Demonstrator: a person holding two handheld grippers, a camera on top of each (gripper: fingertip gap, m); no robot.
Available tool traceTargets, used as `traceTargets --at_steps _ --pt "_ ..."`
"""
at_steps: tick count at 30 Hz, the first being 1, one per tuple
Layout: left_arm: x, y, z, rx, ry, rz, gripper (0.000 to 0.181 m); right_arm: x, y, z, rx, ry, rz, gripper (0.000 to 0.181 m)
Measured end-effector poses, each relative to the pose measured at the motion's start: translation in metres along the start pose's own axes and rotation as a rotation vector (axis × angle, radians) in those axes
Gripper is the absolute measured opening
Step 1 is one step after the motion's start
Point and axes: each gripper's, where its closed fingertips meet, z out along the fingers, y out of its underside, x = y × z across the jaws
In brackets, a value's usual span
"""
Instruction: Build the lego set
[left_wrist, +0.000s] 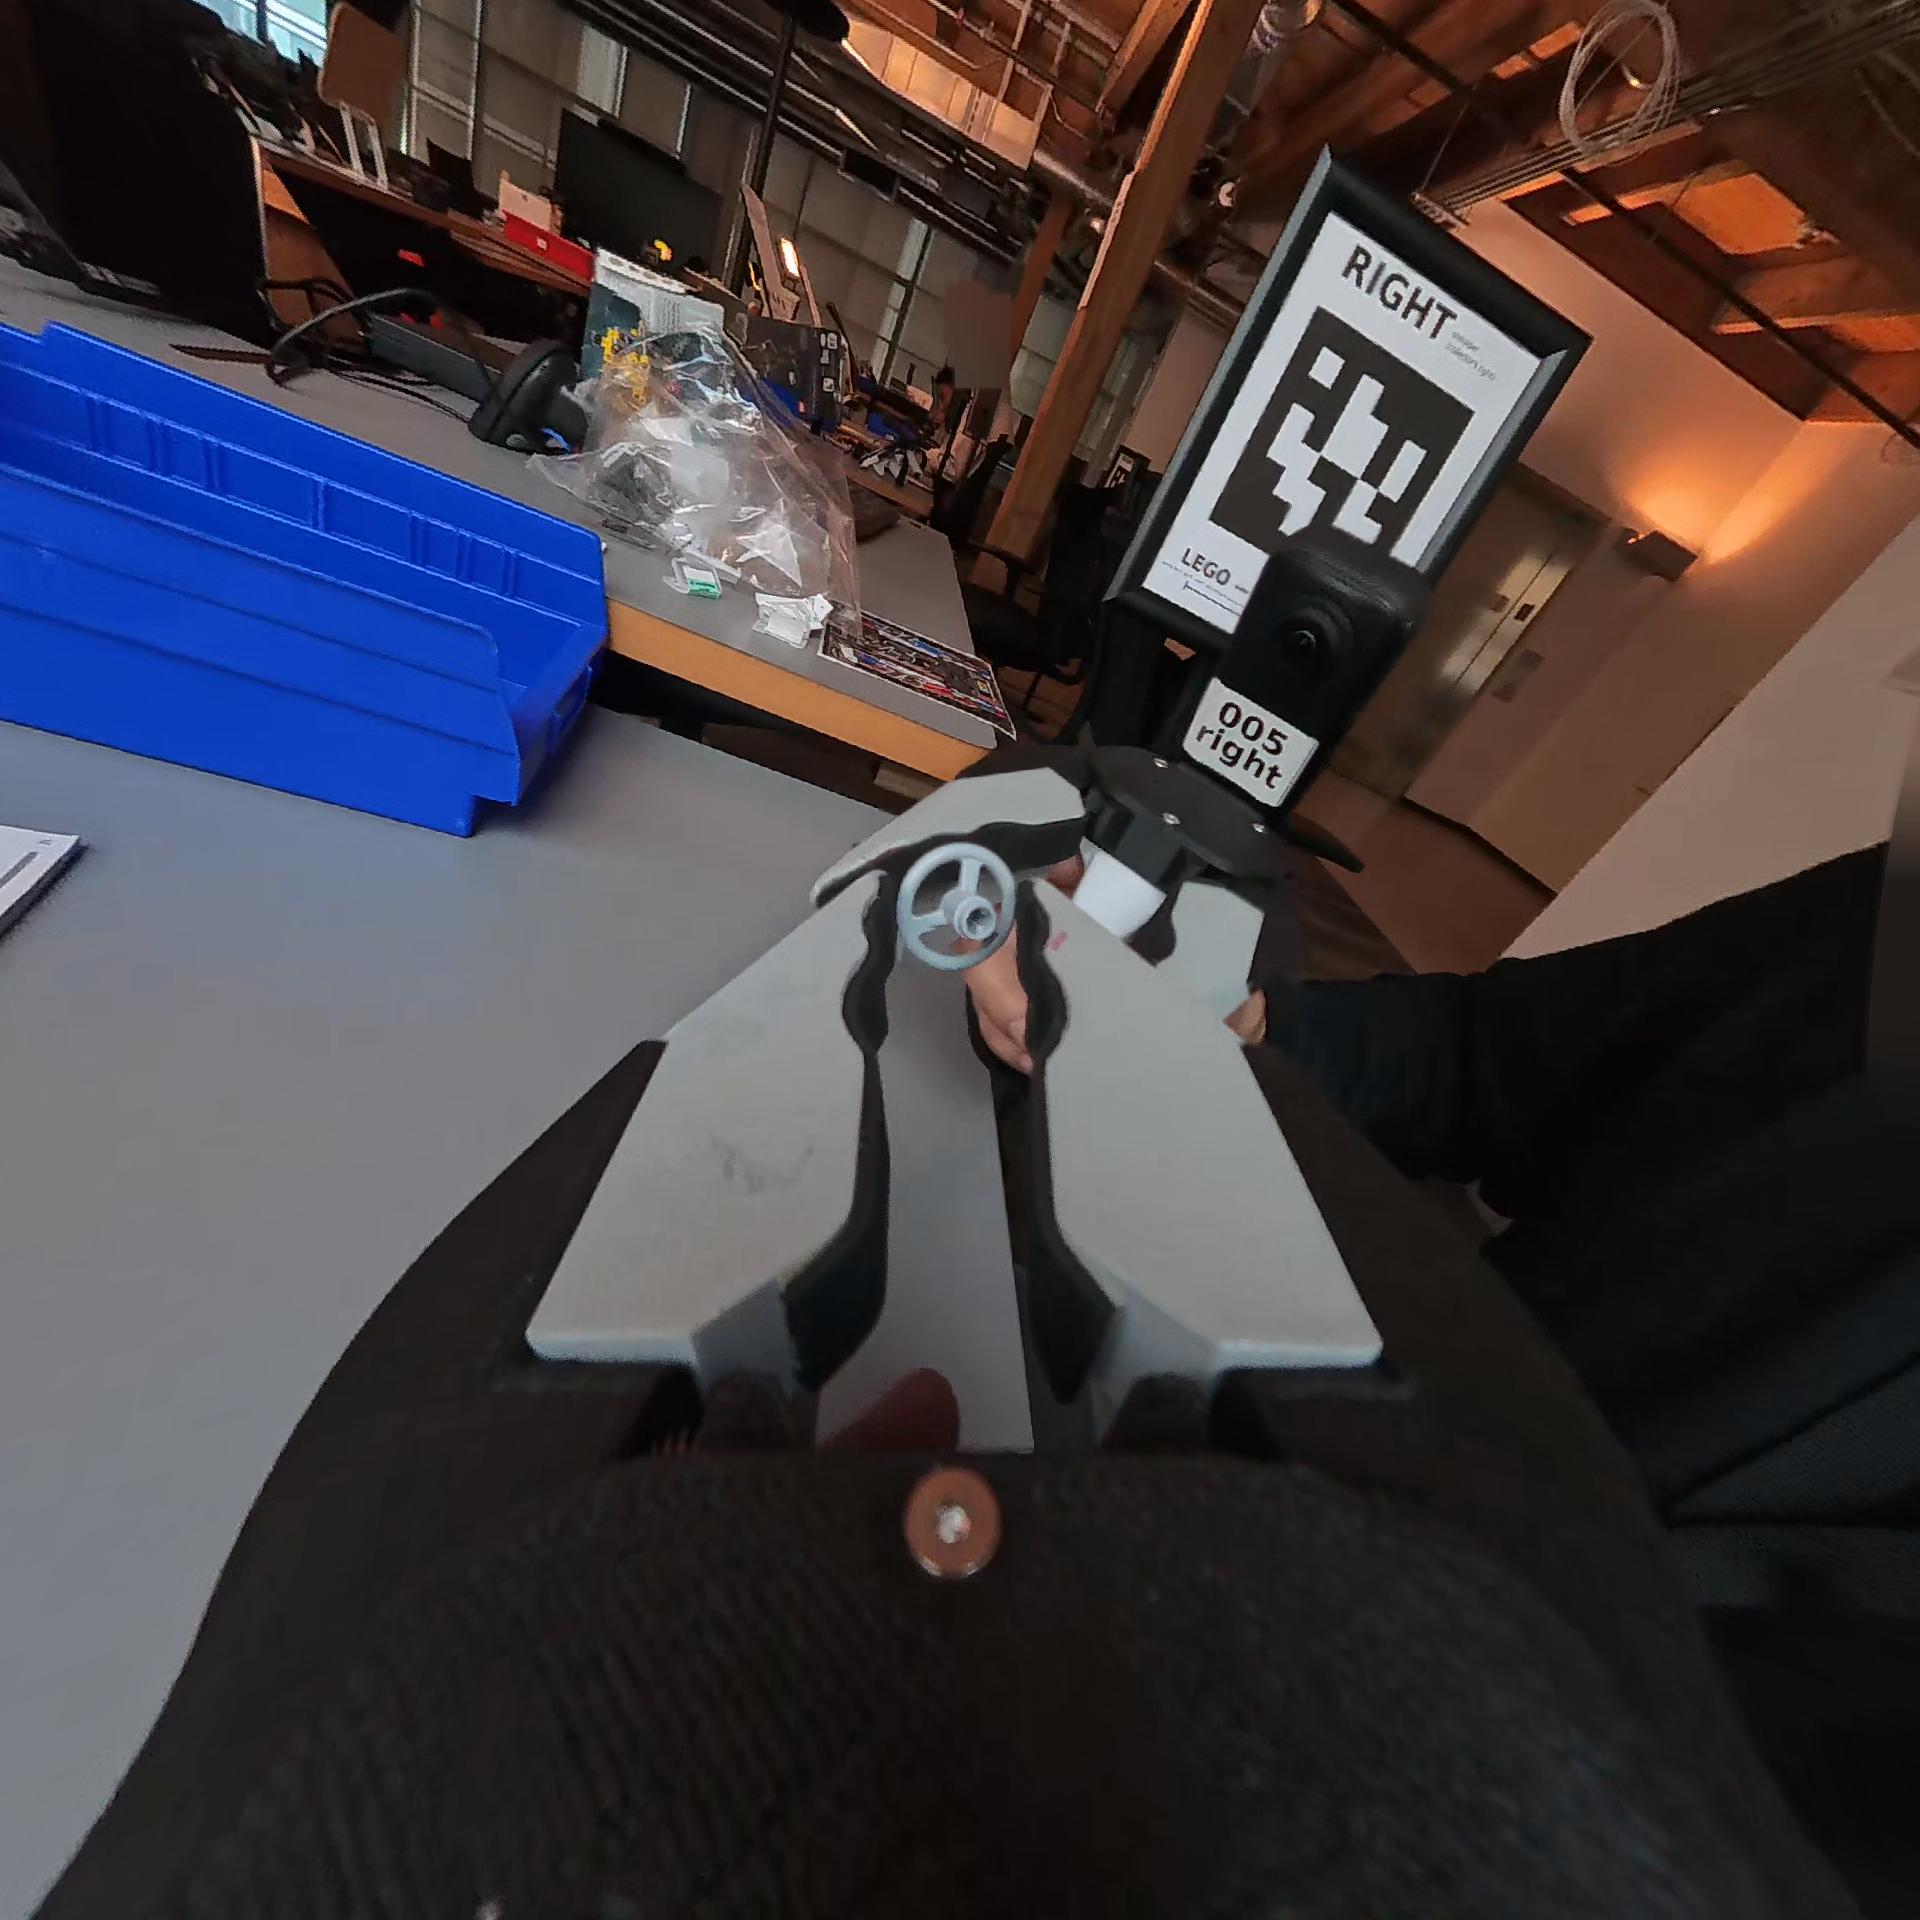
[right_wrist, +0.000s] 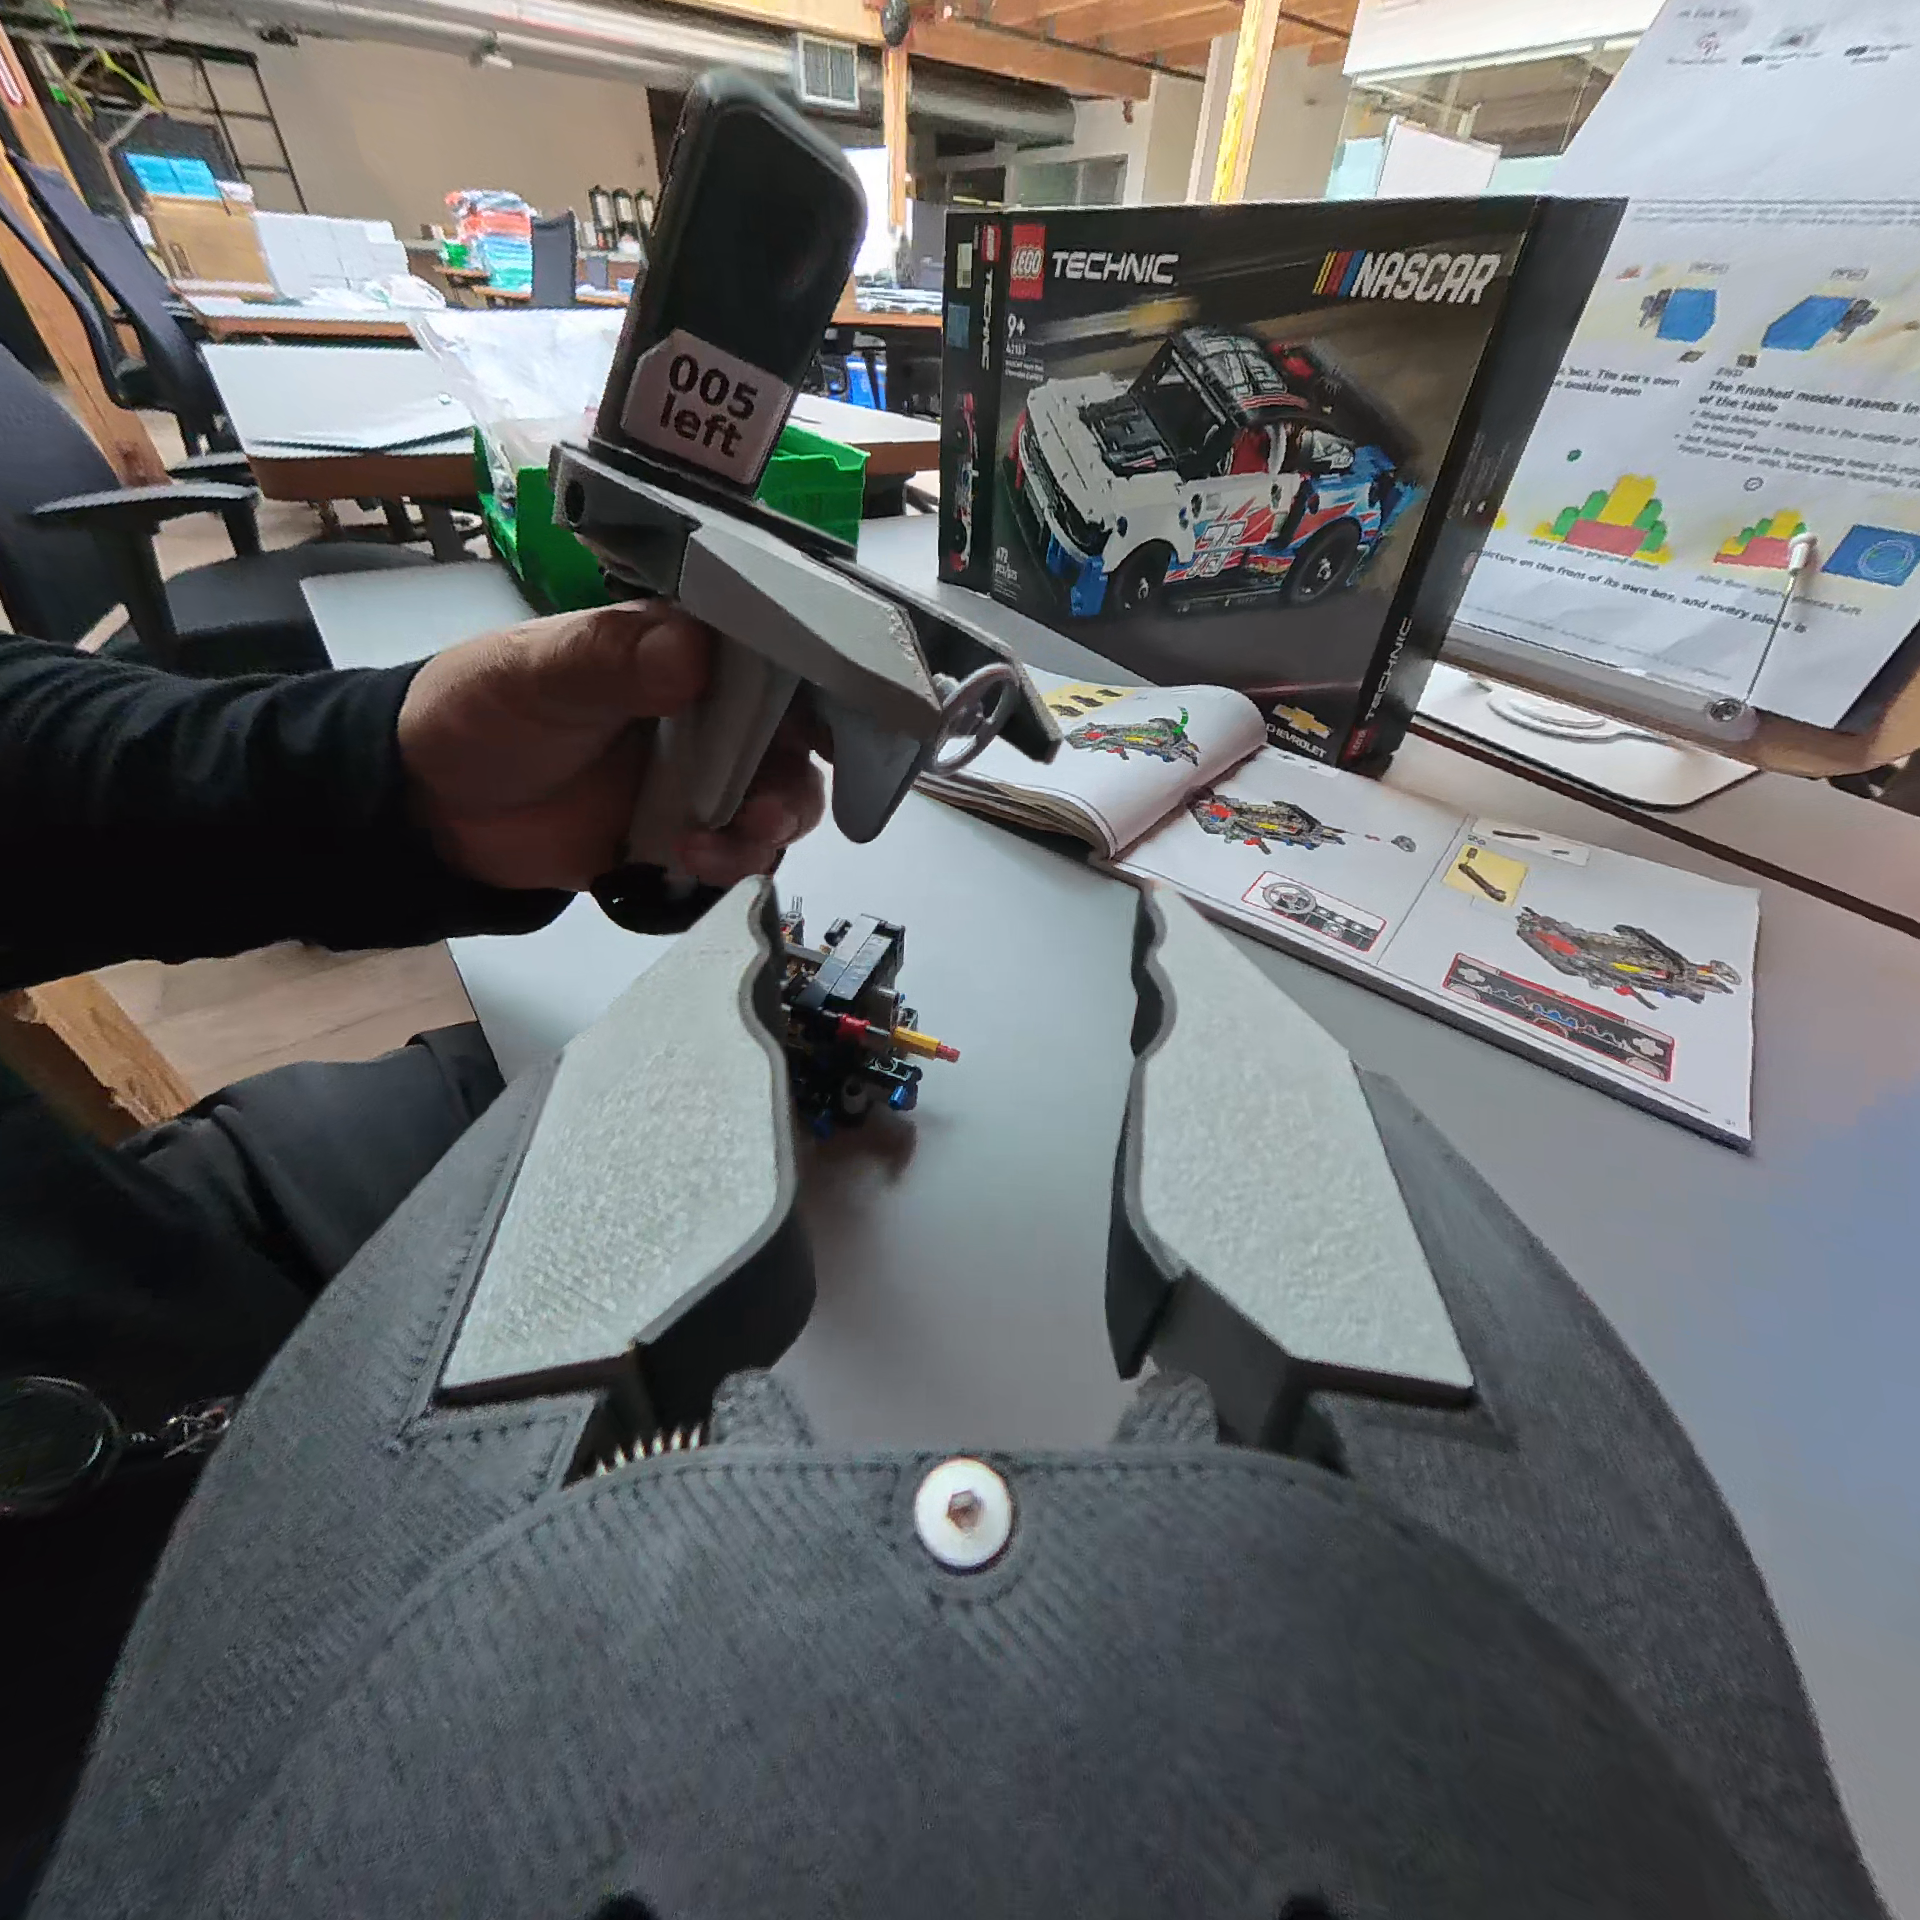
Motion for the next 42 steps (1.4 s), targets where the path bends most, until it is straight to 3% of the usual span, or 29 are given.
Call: traceTargets --at_steps 3,7,11,19,25,28,31,36,42 --pt "-0.006 -0.007 -0.003 0.033 -0.016 -0.03 0.02 0.002 0.002 0.002 -0.022 -0.019 0.011 0.062" --pt "-0.017 -0.017 -0.007 0.086 -0.043 -0.077 0.02 0.006 -0.002 0.007 -0.025 -0.001 0.027 0.032" --pt "-0.032 -0.028 -0.015 0.175 -0.079 -0.148 0.02 0.013 -0.013 0.018 -0.008 0.087 -0.048 0.029" --pt "-0.037 -0.02 -0.014 0.221 -0.057 -0.248 0.02 0.017 -0.031 0.039 0.086 0.098 -0.019 0.008" --pt "-0.042 -0.018 -0.02 0.27 -0.07 -0.285 0.02 0.023 -0.027 0.046 0.072 0.134 -0.029 0.0" --pt "-0.049 -0.012 -0.026 0.223 -0.081 -0.34 0.019 0.025 -0.017 0.049 0.03 0.088 0.003 0.0" --pt "-0.055 -0.024 -0.049 0.243 -0.139 -0.281 0.011 0.032 0.004 0.048 -0.044 0.031 0.071 0.0" --pt "-0.056 -0.02 -0.09 0.076 -0.255 -0.123 0.013 0.032 0.055 0.046 -0.279 -0.126 0.139 0.0" --pt "-0.029 0.039 -0.088 -0.274 -0.27 0.004 0.029 0.019 0.074 0.04 -0.386 -0.275 0.248 0.0"
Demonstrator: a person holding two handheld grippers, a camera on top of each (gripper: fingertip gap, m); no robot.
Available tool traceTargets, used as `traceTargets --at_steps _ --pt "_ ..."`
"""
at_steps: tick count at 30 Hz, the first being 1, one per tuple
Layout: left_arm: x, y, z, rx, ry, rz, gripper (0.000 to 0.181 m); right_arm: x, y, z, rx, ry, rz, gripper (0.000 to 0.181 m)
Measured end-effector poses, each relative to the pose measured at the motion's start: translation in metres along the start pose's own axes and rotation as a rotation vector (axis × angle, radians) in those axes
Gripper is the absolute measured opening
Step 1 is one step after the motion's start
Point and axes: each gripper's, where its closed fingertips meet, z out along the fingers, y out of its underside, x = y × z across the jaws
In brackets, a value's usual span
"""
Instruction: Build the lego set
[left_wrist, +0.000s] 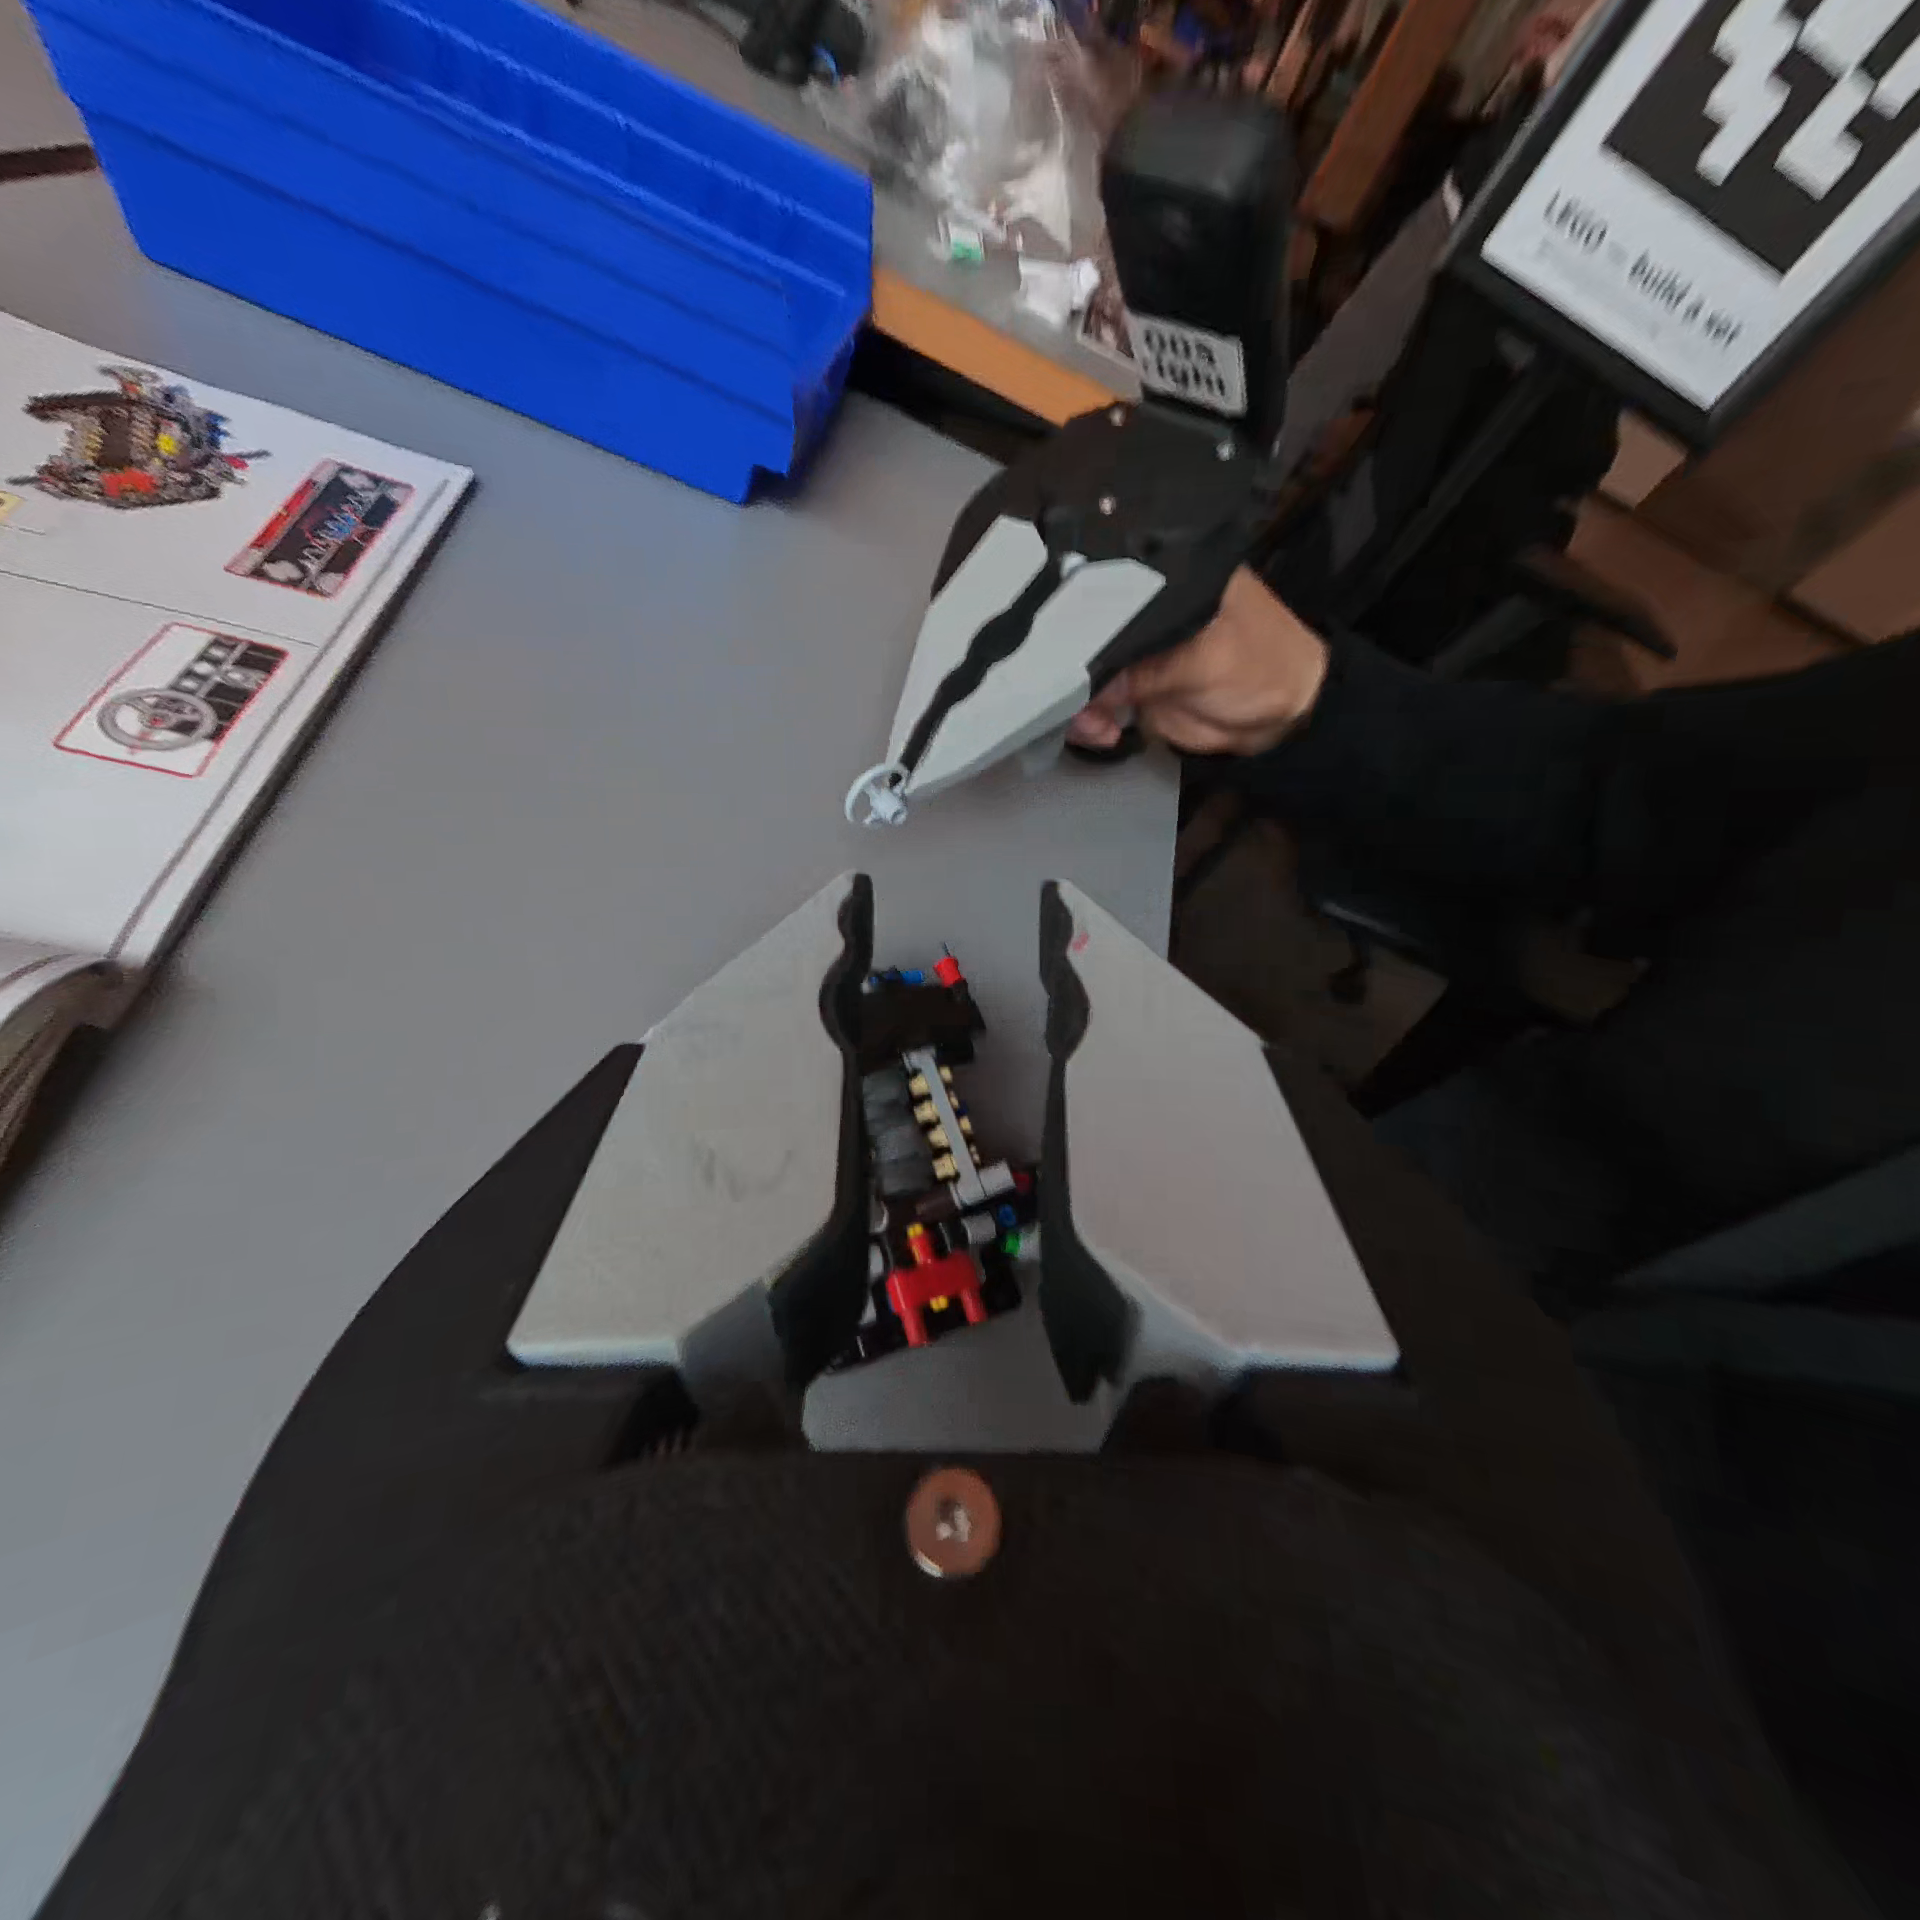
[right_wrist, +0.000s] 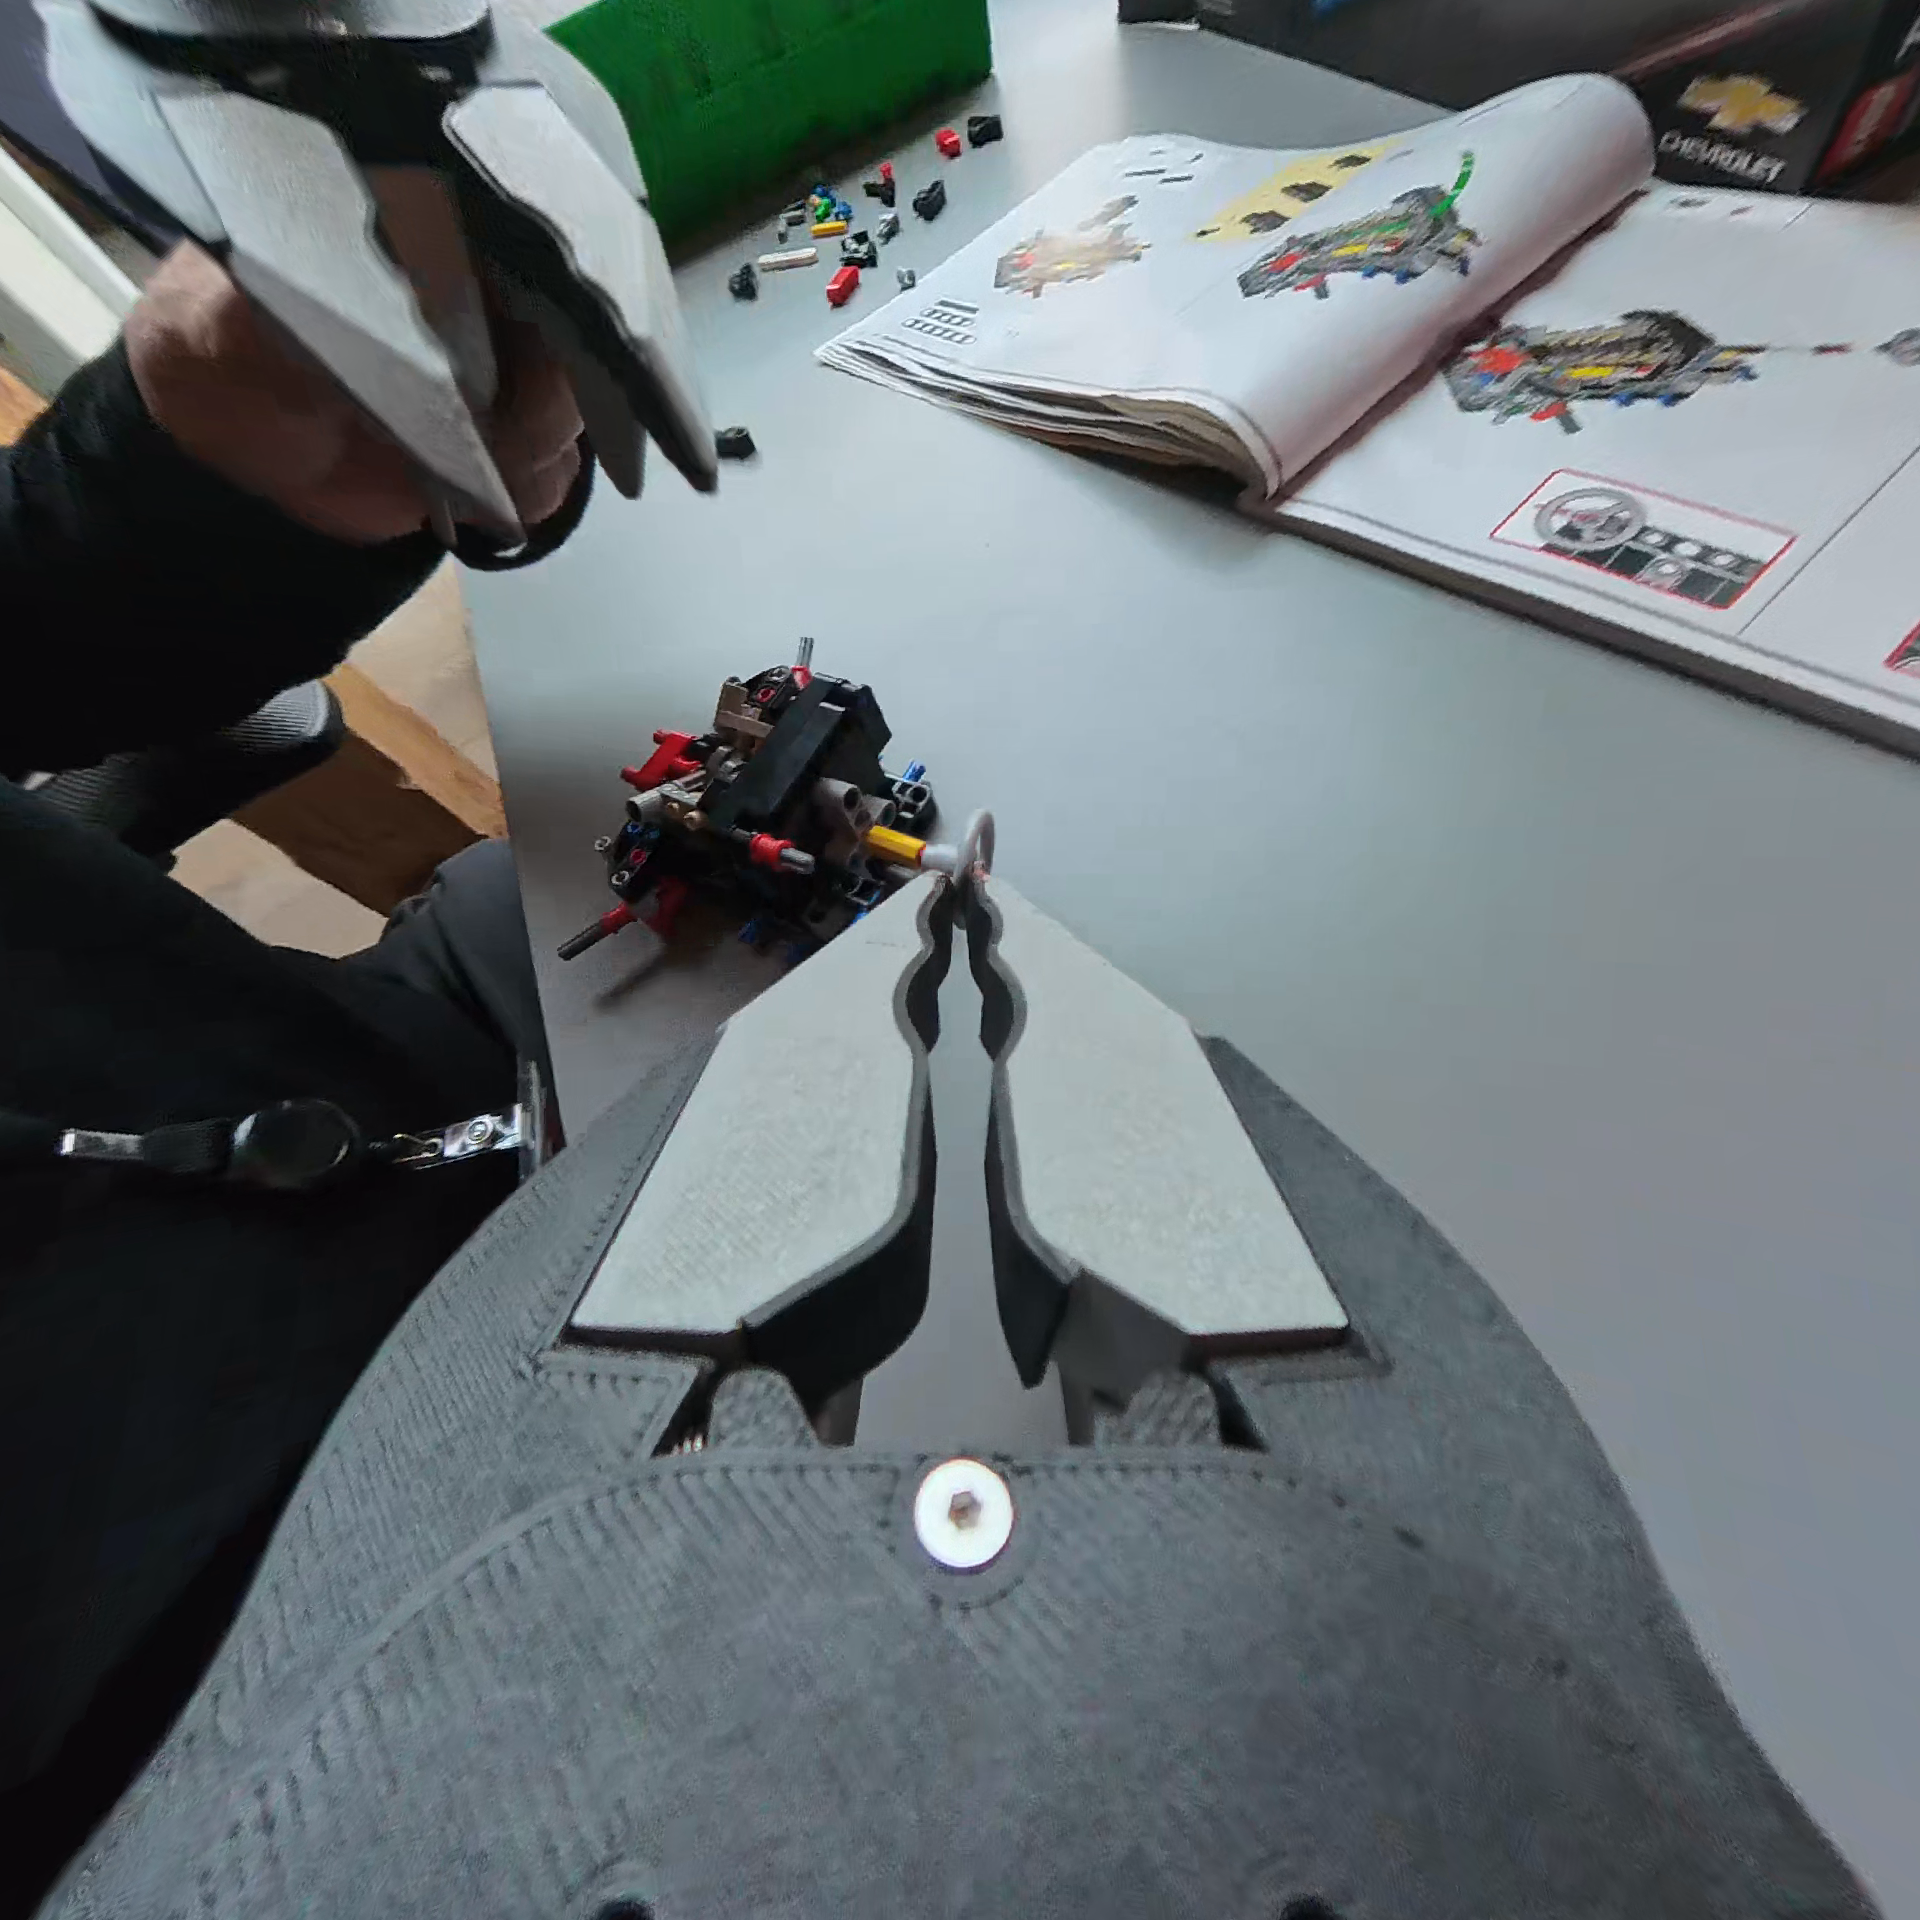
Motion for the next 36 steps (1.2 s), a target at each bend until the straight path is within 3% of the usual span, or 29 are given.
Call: traceTargets --at_steps 4,8,15,24,36 --pt "0.005 0.03 0.02 -0.158 -0.089 0.173 0.032 -0.013 0.003 0.006 -0.012 -0.121 0.083 0.0" --pt "0.004 0.044 0.034 -0.229 -0.131 0.246 0.032 -0.014 0.006 0.007 -0.002 -0.17 0.144 0.0" --pt "-0.001 0.054 0.043 -0.255 -0.158 0.248 0.028 -0.019 0.011 0.012 -0.012 -0.213 0.247 0.0" --pt "0.003 0.054 0.038 -0.25 -0.165 0.26 0.028 -0.019 0.009 0.01 0.058 -0.387 0.579 0.0" --pt "0.009 0.048 0.038 -0.232 -0.169 0.28 0.025 -0.031 -0.004 0.002 0.109 -0.527 0.695 0.0"
